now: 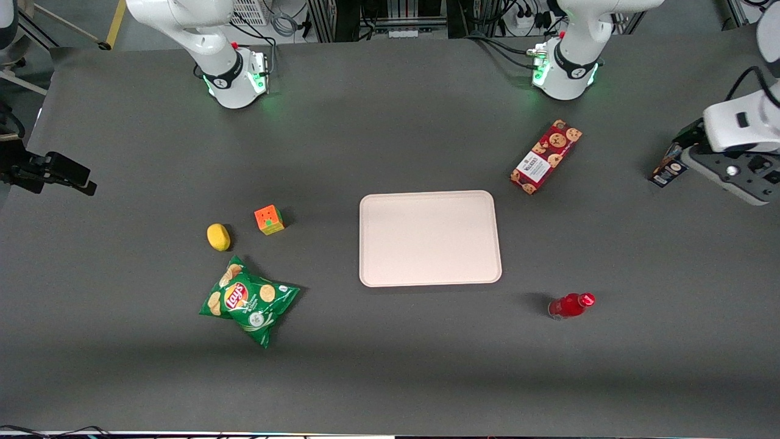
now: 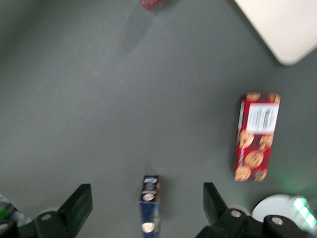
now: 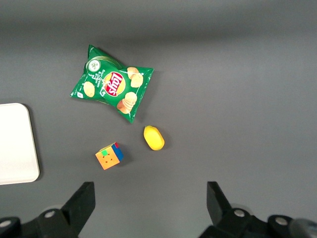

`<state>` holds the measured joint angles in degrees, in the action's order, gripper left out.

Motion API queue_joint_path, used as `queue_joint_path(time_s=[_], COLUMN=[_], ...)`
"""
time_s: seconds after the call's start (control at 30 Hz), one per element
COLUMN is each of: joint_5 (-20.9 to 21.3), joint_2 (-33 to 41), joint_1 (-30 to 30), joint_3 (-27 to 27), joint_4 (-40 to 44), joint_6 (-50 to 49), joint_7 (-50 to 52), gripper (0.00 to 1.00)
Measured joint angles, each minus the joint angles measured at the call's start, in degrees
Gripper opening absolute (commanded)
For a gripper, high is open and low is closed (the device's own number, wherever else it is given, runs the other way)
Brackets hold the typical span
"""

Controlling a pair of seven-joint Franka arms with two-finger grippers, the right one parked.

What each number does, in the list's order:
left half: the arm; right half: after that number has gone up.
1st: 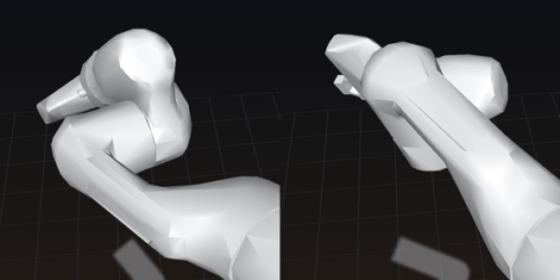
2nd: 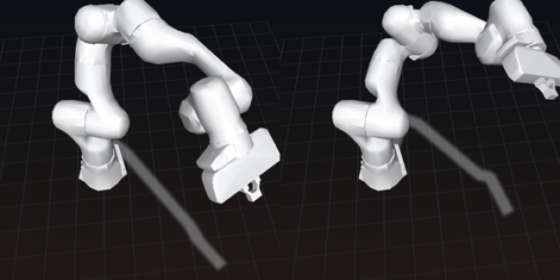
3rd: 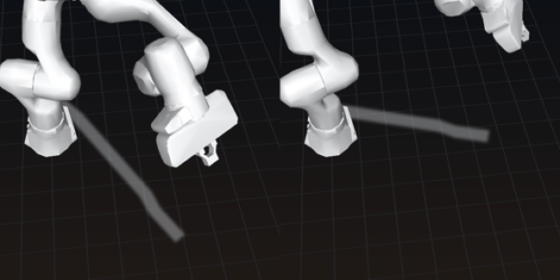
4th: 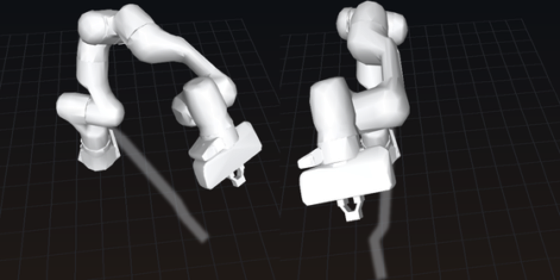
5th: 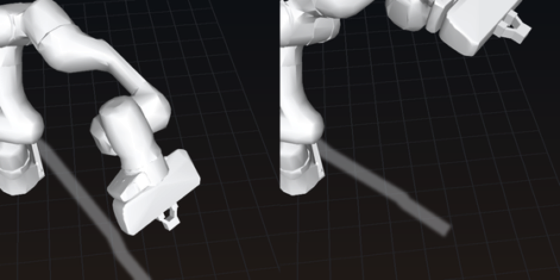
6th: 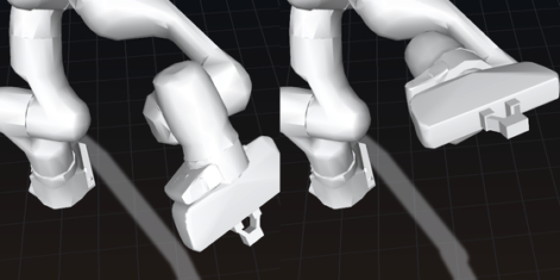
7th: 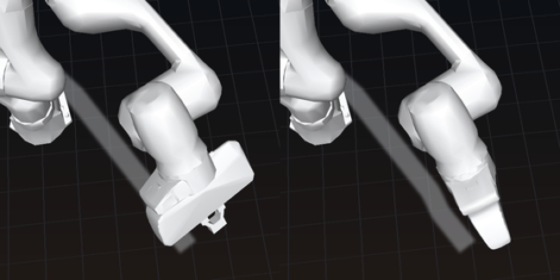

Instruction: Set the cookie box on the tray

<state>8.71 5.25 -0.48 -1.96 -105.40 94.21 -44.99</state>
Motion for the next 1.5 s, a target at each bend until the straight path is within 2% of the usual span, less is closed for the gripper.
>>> queue_joint_path(time_s=[0.13,0.37,0.6,0.73,0.87,1.17,1.5], joint_5=[0.0,1.4,2.0,2.1,2.1,2.9,5.3], joint_2=[3.5,13.7,20.2,20.8,20.9,20.0,15.2], joint_1=[0.0,0.0,0.1,0.2,0.3,0.9,3.6], joint_3=[-0.4,-3.0,-14.0,-21.3,-25.0,-26.4,-26.7], joint_4=[-4.4,-18.5,-28.3,-30.5,-31.7,-37.4,-40.3], joint_6=[1.9,10.6,17.6,21.4,23.5,31.1,38.3], joint_7=[-0.3,-3.6,-14.5,-20.4,-23.0,-23.1,-23.8], gripper=[1.0,1.0,1.0,1.0,1.0,1.0,1.0])
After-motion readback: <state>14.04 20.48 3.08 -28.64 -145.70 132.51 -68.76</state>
